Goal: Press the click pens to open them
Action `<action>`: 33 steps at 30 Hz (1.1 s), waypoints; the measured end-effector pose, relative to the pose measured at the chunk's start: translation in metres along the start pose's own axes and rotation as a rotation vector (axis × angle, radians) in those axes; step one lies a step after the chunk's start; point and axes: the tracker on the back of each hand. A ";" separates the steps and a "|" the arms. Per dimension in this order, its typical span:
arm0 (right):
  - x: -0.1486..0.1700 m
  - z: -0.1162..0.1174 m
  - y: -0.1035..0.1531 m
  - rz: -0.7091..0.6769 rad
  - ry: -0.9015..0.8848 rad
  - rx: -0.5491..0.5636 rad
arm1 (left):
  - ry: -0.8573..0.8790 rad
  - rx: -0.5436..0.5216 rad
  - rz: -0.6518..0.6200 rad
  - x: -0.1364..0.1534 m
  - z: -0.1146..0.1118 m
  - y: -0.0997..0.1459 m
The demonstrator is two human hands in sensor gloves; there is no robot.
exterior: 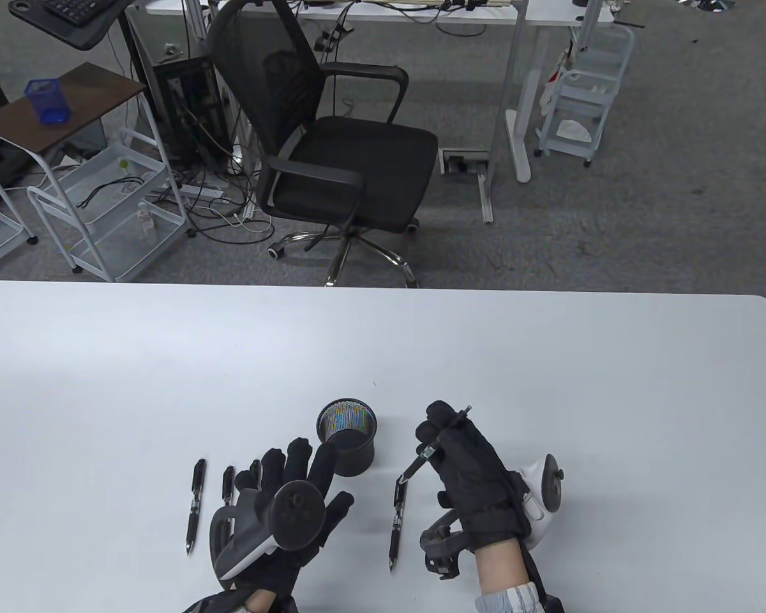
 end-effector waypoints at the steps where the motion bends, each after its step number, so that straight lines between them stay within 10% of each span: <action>1: 0.001 0.000 0.000 0.002 -0.002 -0.008 | 0.000 0.001 0.000 0.000 0.000 0.000; 15: 0.016 0.014 0.000 0.105 -0.173 -0.137 | -0.006 0.002 -0.002 -0.002 -0.001 0.000; 33: 0.029 0.005 0.007 0.158 -0.342 -0.030 | -0.010 0.007 -0.005 -0.003 -0.002 0.000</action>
Point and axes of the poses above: the tracker on the back of each hand, its own x axis roughly to the little-finger side, its own y axis roughly from the fingertips to the wrist, z = x × y, and after that the axes turned 4 degrees about -y, right-handed
